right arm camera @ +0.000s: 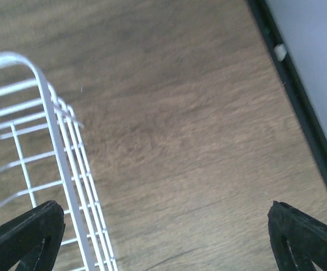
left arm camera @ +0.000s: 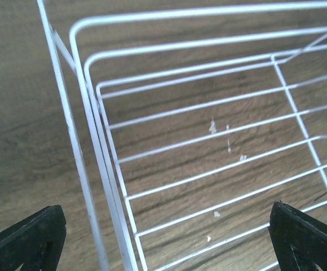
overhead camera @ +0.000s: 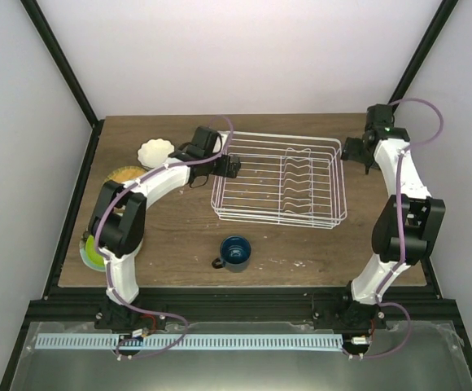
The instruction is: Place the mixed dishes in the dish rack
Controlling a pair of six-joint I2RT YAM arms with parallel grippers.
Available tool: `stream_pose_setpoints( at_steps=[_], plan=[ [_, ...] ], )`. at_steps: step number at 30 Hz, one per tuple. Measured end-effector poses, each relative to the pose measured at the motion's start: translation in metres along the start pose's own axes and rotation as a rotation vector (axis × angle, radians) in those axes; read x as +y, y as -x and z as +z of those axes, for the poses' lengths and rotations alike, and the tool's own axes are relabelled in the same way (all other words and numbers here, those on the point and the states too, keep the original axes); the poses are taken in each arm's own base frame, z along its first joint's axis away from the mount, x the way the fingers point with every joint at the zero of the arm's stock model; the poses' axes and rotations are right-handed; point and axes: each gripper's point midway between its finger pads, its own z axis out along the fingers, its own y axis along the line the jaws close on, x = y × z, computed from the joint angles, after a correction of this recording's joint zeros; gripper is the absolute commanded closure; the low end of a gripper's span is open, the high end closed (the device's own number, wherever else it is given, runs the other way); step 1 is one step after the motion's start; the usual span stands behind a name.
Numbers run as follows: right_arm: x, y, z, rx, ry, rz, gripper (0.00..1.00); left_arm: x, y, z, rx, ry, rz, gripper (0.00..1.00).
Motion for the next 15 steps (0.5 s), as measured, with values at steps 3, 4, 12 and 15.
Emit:
stream_pose_setpoints(
  at_steps=[3, 4, 12, 15],
  plan=[
    [0.005, -0.020, 0.016, 0.051, 0.025, -0.014, 0.00, 0.002, -0.012, 0.005, 0.039, 0.015, 0.010, 0.00],
    [0.007, -0.027, 0.021, 0.070, 0.034, -0.018, 0.00, 0.004, -0.017, 0.006, 0.050, 0.026, 0.015, 0.00],
    [0.014, -0.081, 0.052, 0.186, 0.084, -0.031, 0.00, 0.021, -0.040, 0.007, 0.096, 0.096, 0.014, 0.00],
    [0.016, -0.098, 0.059, 0.221, 0.093, -0.037, 0.00, 0.024, -0.042, 0.006, 0.099, 0.109, 0.012, 0.00]
  ],
)
